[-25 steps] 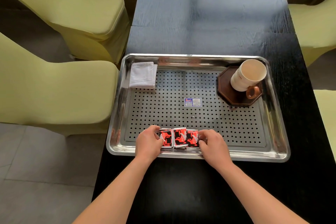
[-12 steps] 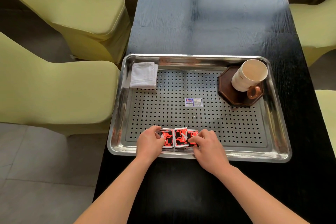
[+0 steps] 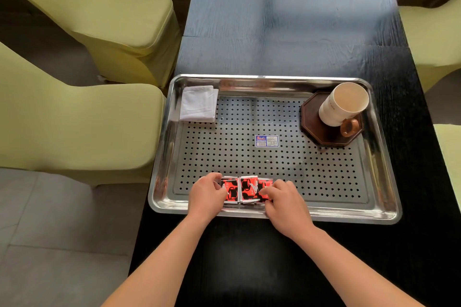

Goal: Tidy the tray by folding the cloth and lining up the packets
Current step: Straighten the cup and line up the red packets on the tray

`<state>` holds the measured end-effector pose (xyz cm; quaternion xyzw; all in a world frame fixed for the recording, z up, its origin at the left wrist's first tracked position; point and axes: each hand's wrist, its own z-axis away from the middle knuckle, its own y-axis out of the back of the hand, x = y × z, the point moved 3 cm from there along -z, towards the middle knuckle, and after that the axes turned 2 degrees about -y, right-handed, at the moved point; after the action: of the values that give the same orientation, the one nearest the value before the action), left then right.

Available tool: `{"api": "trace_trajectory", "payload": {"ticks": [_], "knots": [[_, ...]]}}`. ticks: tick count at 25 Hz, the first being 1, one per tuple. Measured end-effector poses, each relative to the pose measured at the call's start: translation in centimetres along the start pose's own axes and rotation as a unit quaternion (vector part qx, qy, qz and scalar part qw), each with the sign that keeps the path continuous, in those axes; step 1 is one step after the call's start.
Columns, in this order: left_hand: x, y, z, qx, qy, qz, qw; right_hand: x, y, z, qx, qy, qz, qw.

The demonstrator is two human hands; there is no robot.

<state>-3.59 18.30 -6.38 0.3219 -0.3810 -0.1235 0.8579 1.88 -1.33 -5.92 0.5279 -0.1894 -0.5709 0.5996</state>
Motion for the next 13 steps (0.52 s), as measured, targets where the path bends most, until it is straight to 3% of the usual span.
{"api": "trace_trajectory", "payload": {"ticks": [4,9,13], "knots": [[0.0,0.0,0.0,0.004,-0.003,-0.002,1.000,-0.2,-0.1,0.3,0.000,0.004,-0.005,1.000],[0.0,0.0,0.0,0.005,-0.005,-0.003,1.000,0.9,0.9,-0.1,0.033,-0.062,-0.047,0.996],[0.0,-0.1,0.1,0.006,0.000,0.003,1.000,1.3,1.0,-0.3,0.010,-0.082,-0.067,0.994]]}}
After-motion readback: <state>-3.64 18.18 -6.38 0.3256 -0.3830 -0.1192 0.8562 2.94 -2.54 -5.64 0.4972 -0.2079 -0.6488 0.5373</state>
